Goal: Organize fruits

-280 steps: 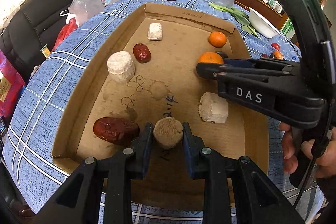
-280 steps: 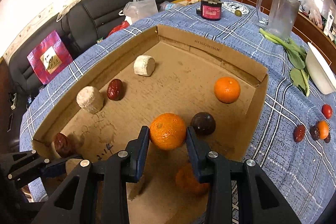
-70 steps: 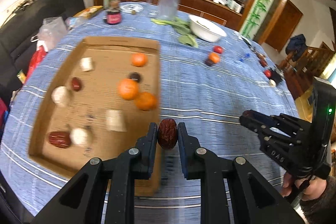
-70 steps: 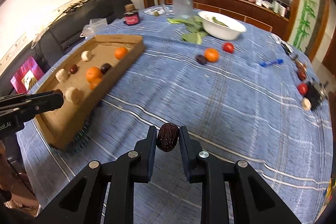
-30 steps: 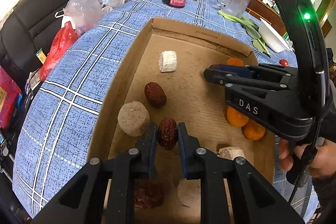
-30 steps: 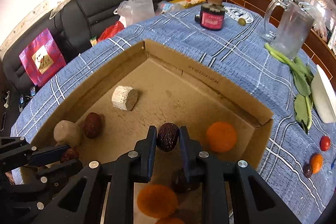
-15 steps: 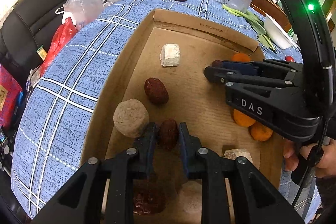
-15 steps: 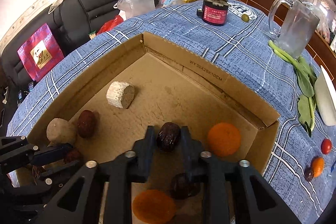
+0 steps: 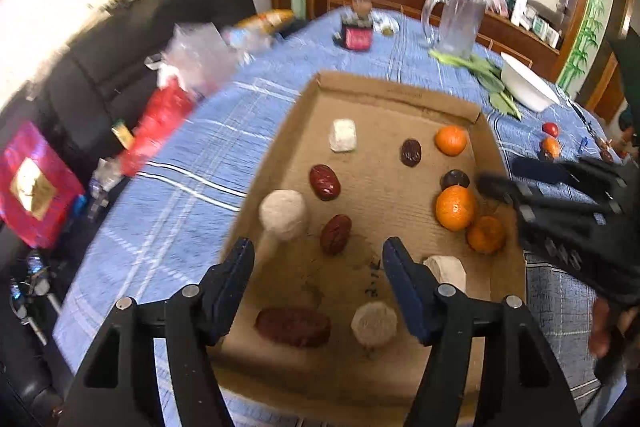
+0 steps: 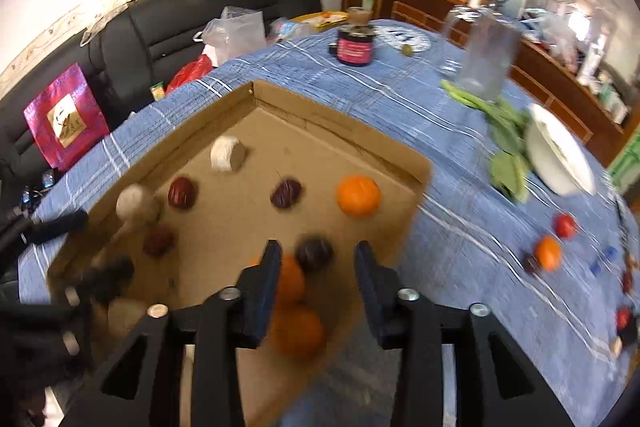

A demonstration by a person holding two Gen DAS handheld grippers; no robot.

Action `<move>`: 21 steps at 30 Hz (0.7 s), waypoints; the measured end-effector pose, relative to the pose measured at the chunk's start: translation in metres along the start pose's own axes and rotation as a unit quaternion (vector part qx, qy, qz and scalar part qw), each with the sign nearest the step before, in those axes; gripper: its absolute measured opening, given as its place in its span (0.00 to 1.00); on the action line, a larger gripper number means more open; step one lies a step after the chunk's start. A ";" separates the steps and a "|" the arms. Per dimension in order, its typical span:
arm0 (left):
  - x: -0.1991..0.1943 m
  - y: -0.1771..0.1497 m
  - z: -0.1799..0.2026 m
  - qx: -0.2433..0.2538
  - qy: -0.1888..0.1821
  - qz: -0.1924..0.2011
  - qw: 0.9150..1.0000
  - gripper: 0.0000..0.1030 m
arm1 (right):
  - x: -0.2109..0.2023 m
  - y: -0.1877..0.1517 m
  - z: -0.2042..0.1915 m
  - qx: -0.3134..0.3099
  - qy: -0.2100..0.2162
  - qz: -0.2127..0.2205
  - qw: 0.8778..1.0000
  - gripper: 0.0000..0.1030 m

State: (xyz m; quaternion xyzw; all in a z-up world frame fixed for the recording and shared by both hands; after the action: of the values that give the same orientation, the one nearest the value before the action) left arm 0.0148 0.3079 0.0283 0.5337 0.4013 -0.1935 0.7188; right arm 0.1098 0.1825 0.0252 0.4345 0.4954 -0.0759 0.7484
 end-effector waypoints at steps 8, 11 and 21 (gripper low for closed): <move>-0.056 -0.037 -0.010 -0.048 0.044 0.060 0.996 0.80 | -0.082 -0.079 -0.014 0.041 -0.037 0.052 0.997 0.86; -0.063 -0.056 -0.008 -0.054 0.066 0.046 0.995 0.81 | -0.090 -0.102 -0.022 0.044 -0.036 0.050 0.997 0.87; -0.090 -0.096 -0.001 -0.055 0.075 0.058 0.994 0.92 | -0.114 -0.144 -0.037 0.047 -0.054 0.065 0.995 0.87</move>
State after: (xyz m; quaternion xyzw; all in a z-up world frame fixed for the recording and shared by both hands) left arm -0.1079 0.2610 0.0396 0.5286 0.4328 -0.0888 0.7248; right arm -0.0504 0.0857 0.0293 0.4955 0.4206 -0.0737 0.7564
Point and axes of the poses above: each gripper's, at about its wrist camera, not at the fingertips, and x roughly the way its jaws point, z to its right, y to its top, the point moved 5 cm from there along x, roughly the way its jaws point, and after that the axes turned 9 degrees about -x, right-handed, at the moved point
